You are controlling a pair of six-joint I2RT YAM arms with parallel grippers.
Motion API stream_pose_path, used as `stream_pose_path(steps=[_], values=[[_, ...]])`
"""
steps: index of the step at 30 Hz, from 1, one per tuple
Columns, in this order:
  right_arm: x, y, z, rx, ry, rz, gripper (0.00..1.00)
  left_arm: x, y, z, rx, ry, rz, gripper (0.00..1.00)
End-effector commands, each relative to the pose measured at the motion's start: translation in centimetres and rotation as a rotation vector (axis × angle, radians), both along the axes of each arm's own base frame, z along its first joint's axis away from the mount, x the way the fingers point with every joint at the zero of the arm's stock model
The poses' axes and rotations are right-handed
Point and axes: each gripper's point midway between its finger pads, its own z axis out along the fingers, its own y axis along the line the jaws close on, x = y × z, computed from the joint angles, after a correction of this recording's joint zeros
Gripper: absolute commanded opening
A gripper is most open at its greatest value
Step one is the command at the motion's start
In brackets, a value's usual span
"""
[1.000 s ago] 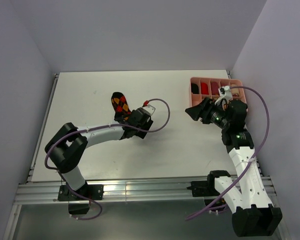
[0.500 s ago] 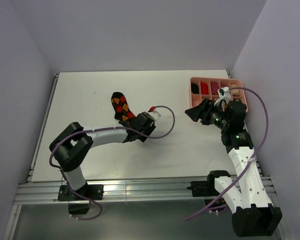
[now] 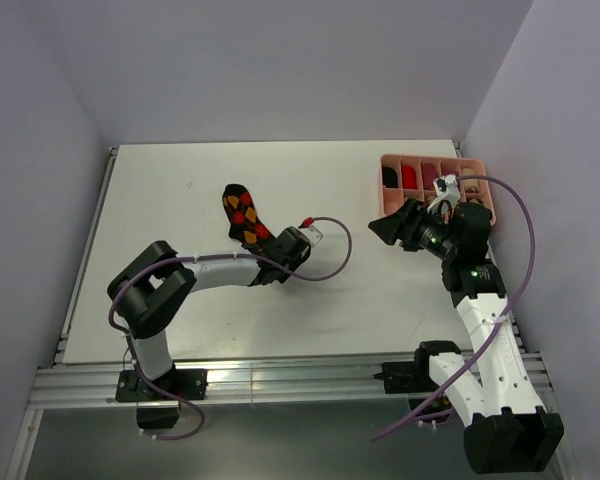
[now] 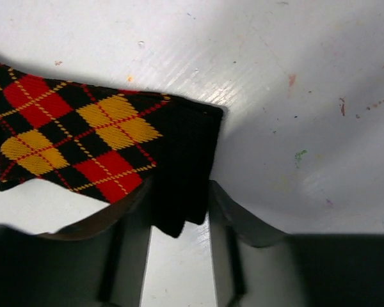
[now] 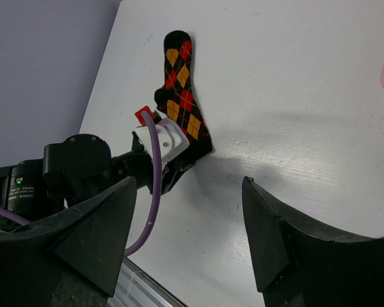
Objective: Roll the socks
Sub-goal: Move the sock to the center of the board.
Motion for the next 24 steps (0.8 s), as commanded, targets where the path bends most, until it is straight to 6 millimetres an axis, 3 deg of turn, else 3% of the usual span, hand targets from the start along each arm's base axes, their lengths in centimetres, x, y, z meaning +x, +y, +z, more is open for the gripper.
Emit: stream_pose_path(steps=[1, 5, 6, 8, 12, 18, 21, 22, 24], values=[[-0.2, 0.4, 0.4, 0.005, -0.031, 0.021, 0.73, -0.7, 0.8, -1.9, 0.08, 0.049, -0.024, 0.41], [-0.2, 0.3, 0.4, 0.005, -0.037, 0.018, 0.73, -1.1, 0.5, -2.6, 0.072, 0.08, -0.024, 0.19], [-0.2, 0.3, 0.3, 0.006, -0.034, 0.016, 0.73, -1.1, 0.4, -2.6, 0.064, 0.085, -0.017, 0.09], [-0.2, 0.3, 0.3, 0.009, -0.032, 0.015, 0.73, -1.0, -0.5, -2.2, 0.015, 0.1, 0.011, 0.01], [0.2, 0.3, -0.6, 0.029, -0.013, 0.003, 0.73, -1.1, -3.3, -0.8, -0.129, 0.16, 0.065, 0.01], [0.7, 2.1, -2.8, 0.02, 0.06, 0.028, 0.71, -1.4, -7.5, 1.5, -0.448, 0.37, 0.166, 0.0], [1.1, 3.2, -4.4, 0.015, 0.101, 0.024, 0.71, -1.7, -8.1, 2.2, -0.601, 0.496, 0.228, 0.01], [1.1, 3.8, -4.8, 0.03, 0.117, 0.027, 0.71, -0.6, -8.0, 3.0, -0.672, 0.499, 0.248, 0.01], [1.6, 4.5, -6.3, 0.049, 0.162, 0.018, 0.7, -1.4, -7.9, 3.0, -0.774, 0.607, 0.303, 0.0]])
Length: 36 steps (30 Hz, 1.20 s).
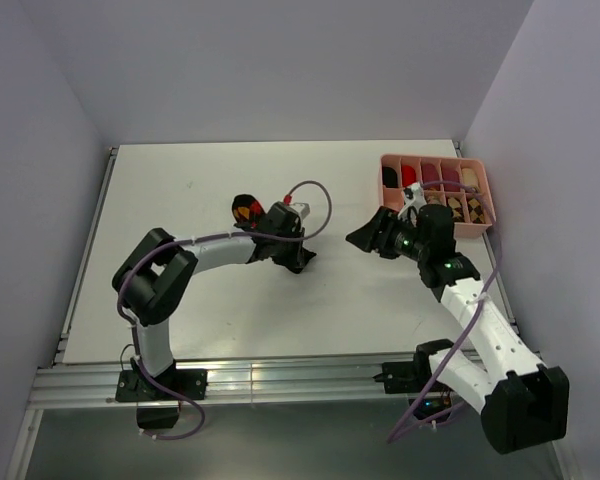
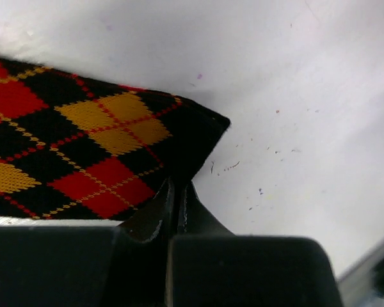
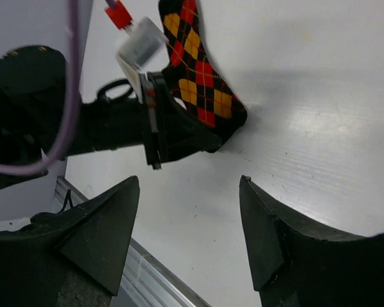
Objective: Roll the socks
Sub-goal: Move the sock to the center of the board, then roll the sock at the center of the board.
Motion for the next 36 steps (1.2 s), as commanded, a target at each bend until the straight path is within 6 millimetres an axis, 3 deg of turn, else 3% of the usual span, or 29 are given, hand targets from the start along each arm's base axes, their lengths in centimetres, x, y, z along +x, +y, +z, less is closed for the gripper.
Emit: stream_pose_path(steps=[1, 6, 13, 15, 19, 28, 36], values=[[1.4, 0.9, -1.5, 0.031, 0.029, -0.052, 0.7, 0.3, -1.5, 2.8, -0.317, 0.174, 0.104, 0.0], [1.8, 4.1, -5.5, 0.061, 0.164, -0.023, 0.67, 0.7, -0.9, 3.8, -0.521, 0.292, 0.196, 0.01], [2.9, 7.0, -10.5, 0.097, 0.31, -0.014, 0.53, 1.2, -0.2, 2.8, -0.598, 0.376, 0.256, 0.01], [3.4, 7.7, -11.0, 0.101, 0.312, -0.005, 0.49, 1.4, -0.1, 2.8, -0.614, 0.389, 0.269, 0.01], [3.8, 9.2, -13.5, 0.123, 0.362, 0.032, 0.48, 1.6, 0.5, 2.1, -0.604, 0.42, 0.296, 0.01], [5.2, 10.7, -15.9, 0.175, 0.373, 0.052, 0.48, 1.3, 1.1, 0.0, -0.553, 0.483, 0.326, 0.01], [5.8, 10.9, -18.1, 0.144, 0.416, 0.05, 0.48, 1.2, 1.1, -0.4, -0.563, 0.507, 0.324, 0.01]])
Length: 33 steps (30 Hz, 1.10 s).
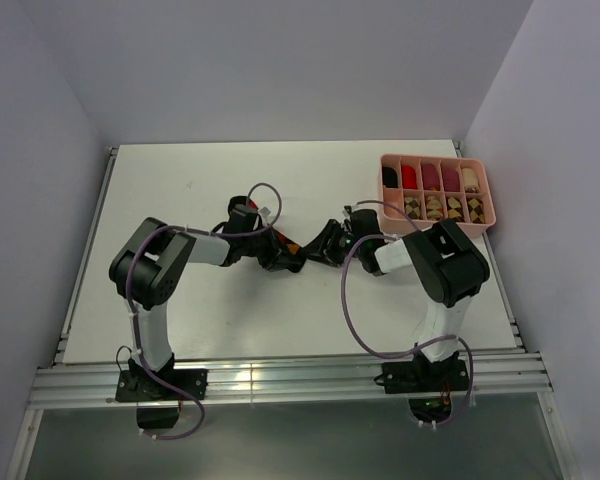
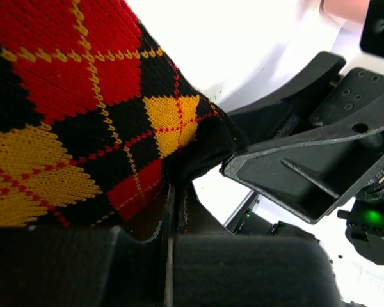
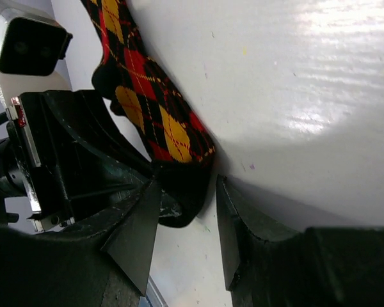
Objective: Roll the socks
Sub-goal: Roll the sock at the center of the board.
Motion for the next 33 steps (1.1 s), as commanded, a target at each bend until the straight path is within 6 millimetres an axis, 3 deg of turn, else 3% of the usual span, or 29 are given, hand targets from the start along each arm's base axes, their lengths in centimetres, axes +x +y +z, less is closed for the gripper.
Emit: stream_pose_path(steps=[1, 8, 11, 14, 16, 17, 20, 21, 24, 28, 33], values=[[0.3, -0.1, -1.9, -0.047, 0.014, -0.003, 0.48, 0.4, -0.4, 0.2, -0.024, 0.006, -0.014, 0.01], [-0.2, -0.2, -4.1, -0.084, 0.058, 0.023, 0.44, 0.6, -0.7, 0.6, -0.071, 0.016, -0.015, 0.01], [-0.4, -0.2, -4.9, -0.093, 0.074, 0.038, 0.36, 0.6, -0.6, 0.4, -0.079, 0.022, -0.012, 0.01], [-0.7, 0.0, -5.4, -0.089, 0.083, 0.056, 0.23, 0.7, -0.6, 0.3, -0.074, 0.019, -0.018, 0.01], [-0.7, 0.0, -5.1, -0.093, 0.078, 0.065, 0.01, 0.8, -0.4, 0.2, -0.065, 0.013, -0.018, 0.01], [-0.6, 0.1, -4.9, -0.099, 0.071, 0.07, 0.0, 0.8, -0.3, 0.2, -0.054, -0.005, -0.029, 0.01], [-0.2, -0.3, -3.9, -0.136, 0.054, 0.067, 0.0, 1.3, 0.3, 0.5, 0.015, -0.062, -0.029, 0.14], [-0.4, -0.8, -4.1, -0.173, 0.068, 0.062, 0.0, 1.0, 0.8, 0.2, 0.05, -0.053, -0.033, 0.3], [-0.3, -1.4, -3.4, -0.24, 0.077, 0.065, 0.0, 2.0, 2.1, 1.4, 0.153, -0.16, -0.011, 0.46], [0.2, -1.3, -2.1, -0.312, 0.068, 0.061, 0.0, 2.2, 4.6, 3.4, 0.351, -0.334, 0.033, 0.51], [-0.7, -1.1, -1.8, -0.396, 0.116, 0.079, 0.0, 1.8, 4.8, 5.9, 0.632, -0.633, 0.035, 0.52]])
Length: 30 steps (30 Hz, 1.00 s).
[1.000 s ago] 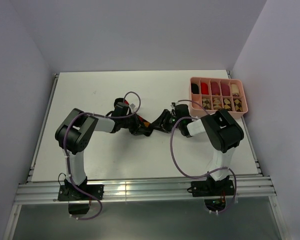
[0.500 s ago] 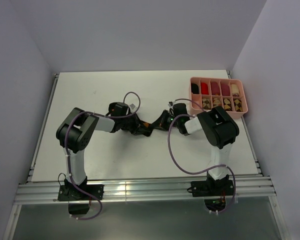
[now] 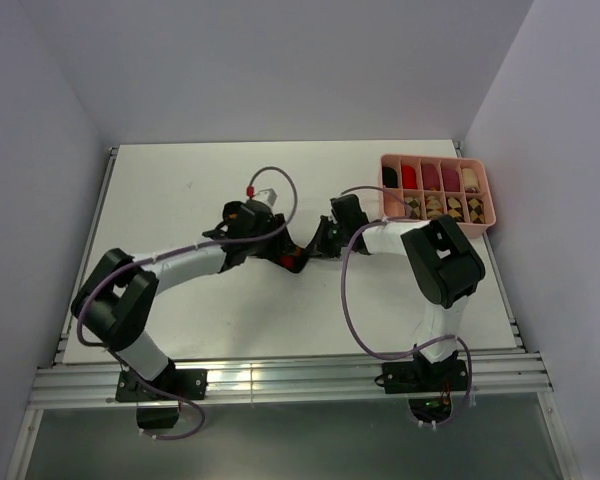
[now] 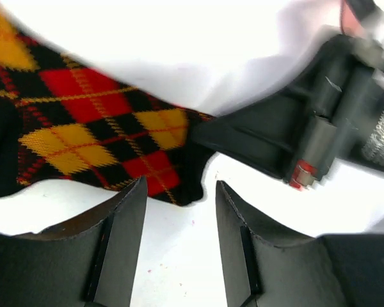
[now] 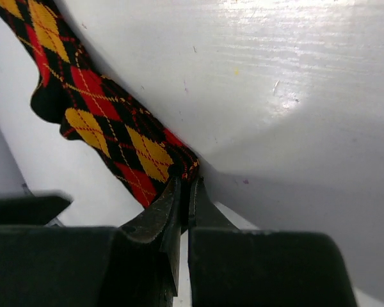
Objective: Roll the socks
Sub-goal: Roll the sock at the center of the board.
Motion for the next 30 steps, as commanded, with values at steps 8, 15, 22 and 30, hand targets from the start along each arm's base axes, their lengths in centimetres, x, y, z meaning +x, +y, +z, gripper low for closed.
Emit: stream_pose_path(steps=[8, 15, 22, 30], values=[[-1.6, -1.2, -0.3, -0.182, 0.114, -0.006, 0.0, -4.1, -4.2, 2.1, 0.52, -0.603, -0.15, 0.49], [-1.6, -1.0, -0.6, -0.182, 0.133, 0.004, 0.0, -4.4, -6.0, -0.1, 0.613, -0.674, -0.199, 0.45], [-1.9, -0.9, -0.9, -0.178, 0.152, 0.019, 0.0, -4.1, -5.5, -3.4, 0.734, -0.651, -0.245, 0.41], [-2.1, -0.5, -0.7, -0.159, 0.165, 0.037, 0.0, -4.8, -4.3, -6.8, 0.808, -0.565, -0.274, 0.28]])
